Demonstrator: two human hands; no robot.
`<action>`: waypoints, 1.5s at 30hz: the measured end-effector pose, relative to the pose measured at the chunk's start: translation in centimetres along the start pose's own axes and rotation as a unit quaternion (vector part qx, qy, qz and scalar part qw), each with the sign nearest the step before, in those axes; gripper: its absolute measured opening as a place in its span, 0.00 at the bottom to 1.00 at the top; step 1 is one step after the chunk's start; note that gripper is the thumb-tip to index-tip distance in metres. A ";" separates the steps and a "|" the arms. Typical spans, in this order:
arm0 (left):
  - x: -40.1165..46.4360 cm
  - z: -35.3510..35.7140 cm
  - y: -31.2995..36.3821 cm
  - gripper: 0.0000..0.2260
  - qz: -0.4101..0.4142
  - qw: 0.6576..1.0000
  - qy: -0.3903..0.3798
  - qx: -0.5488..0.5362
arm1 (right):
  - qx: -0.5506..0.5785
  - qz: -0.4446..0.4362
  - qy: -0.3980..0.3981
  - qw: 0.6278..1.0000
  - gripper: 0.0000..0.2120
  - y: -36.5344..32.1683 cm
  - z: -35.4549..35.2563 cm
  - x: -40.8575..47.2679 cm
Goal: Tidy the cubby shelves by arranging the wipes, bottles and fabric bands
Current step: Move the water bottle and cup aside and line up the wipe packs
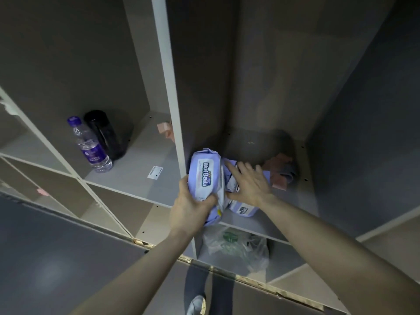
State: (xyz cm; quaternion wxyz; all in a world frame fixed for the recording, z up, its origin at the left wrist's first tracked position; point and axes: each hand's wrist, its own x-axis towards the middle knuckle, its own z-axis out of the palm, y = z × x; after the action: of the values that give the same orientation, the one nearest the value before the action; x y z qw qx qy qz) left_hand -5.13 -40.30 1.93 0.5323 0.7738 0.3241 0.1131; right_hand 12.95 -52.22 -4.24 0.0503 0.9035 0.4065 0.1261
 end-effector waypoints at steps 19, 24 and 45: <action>10.0 6.2 0.5 0.42 0.034 0.954 -0.042 0.296 | 0.142 0.191 0.008 0.971 0.19 6.3 1.2 -3.9; 8.9 4.9 1.2 0.42 0.091 0.902 -0.048 0.419 | 0.067 0.060 -0.168 0.982 0.55 3.4 1.6 1.3; 12.1 6.1 -3.8 0.22 0.158 0.843 -0.274 0.435 | 0.322 0.298 -0.258 0.861 0.41 -3.9 -0.2 -1.7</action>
State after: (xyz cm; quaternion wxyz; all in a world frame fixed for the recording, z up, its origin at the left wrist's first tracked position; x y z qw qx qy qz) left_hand 5.80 -36.51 -5.95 0.1826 0.9663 0.0541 -0.1734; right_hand 8.97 -50.85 -5.08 -0.1800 0.9477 0.1087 -0.2401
